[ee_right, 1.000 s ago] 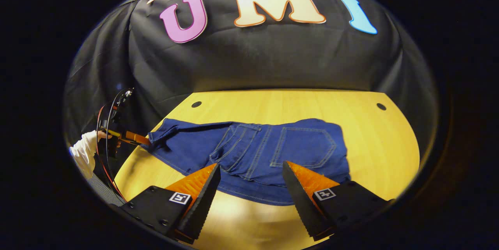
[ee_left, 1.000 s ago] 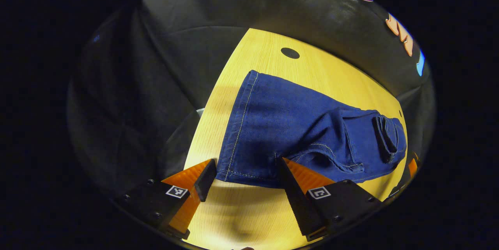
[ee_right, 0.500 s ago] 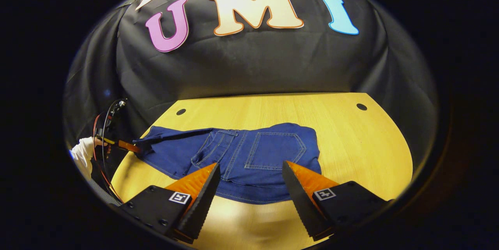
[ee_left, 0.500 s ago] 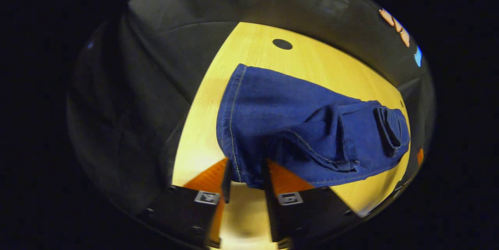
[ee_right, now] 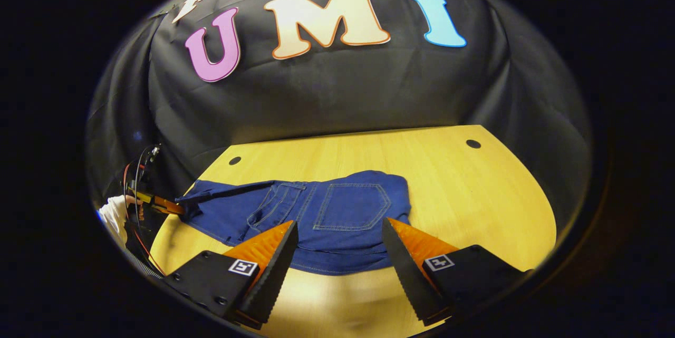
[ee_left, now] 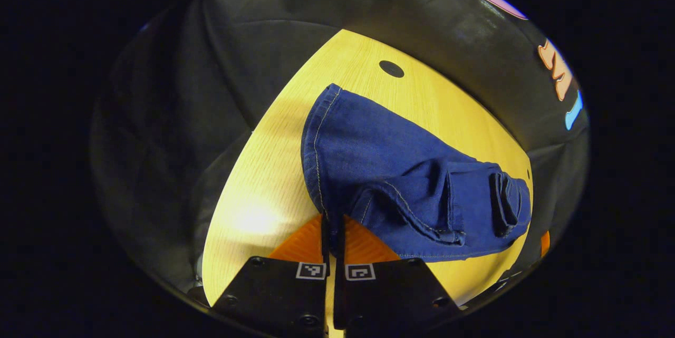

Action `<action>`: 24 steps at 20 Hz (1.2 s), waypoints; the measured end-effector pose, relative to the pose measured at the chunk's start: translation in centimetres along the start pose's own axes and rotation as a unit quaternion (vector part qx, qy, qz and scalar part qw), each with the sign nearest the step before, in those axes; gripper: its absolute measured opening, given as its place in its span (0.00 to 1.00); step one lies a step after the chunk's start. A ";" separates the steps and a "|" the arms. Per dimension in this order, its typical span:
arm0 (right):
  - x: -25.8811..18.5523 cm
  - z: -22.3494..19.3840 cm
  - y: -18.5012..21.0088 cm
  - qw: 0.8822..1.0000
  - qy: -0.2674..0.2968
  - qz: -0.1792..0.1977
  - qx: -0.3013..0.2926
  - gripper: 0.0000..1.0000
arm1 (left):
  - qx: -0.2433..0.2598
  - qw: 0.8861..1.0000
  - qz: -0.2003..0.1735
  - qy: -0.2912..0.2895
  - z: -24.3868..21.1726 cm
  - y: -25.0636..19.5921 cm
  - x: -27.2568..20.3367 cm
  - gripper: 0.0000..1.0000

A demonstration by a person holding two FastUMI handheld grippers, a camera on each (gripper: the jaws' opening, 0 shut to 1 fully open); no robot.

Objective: Grasp the waist and the cuffs of the jeans and fold them to make the two legs overlap; first hold the waist and fold one-third of the jeans toward the cuffs, then hold the cuffs and fold the remaining one-third in the same direction to finish folding.

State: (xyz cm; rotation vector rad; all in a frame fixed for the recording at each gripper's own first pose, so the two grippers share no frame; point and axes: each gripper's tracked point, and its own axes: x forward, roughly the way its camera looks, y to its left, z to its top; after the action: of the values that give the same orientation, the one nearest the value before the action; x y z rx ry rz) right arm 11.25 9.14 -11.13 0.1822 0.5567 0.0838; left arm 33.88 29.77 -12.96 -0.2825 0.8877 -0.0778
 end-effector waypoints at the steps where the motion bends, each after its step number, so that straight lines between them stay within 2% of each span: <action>1: -0.2 0.3 -0.7 1.000 -0.004 -0.004 0.003 0.99 | 0.008 1.000 0.001 -0.003 0.4 -0.6 -0.4 0.02; 4: -0.8 0.7 -2.3 1.000 -0.012 -0.010 0.020 0.99 | 0.034 0.999 -0.016 -0.024 1.1 -3.2 -2.2 0.00; 8: -1.5 0.9 -3.8 0.999 -0.017 -0.009 0.031 0.99 | 0.083 0.994 -0.042 -0.051 1.8 -9.1 -6.7 0.00; 13: -2.7 1.2 -6.6 0.999 -0.026 -0.005 0.032 0.99 | 0.130 0.985 -0.085 -0.073 2.0 -20.1 -9.7 0.00; 20: -4.3 1.1 -12.7 0.997 -0.036 -0.012 0.070 0.98 | 0.195 0.967 -0.143 -0.079 -0.1 -36.1 -10.4 0.00; 24: -4.4 1.1 -14.8 0.997 -0.041 -0.010 0.070 0.98 | 0.236 0.957 -0.152 -0.075 -2.4 -43.0 -10.3 0.00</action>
State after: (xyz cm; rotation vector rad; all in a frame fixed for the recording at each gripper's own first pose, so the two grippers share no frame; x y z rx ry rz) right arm 8.56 -6.13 -10.79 0.3154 0.4832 0.0184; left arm 27.63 -10.10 5.18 0.0260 0.6456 -0.5403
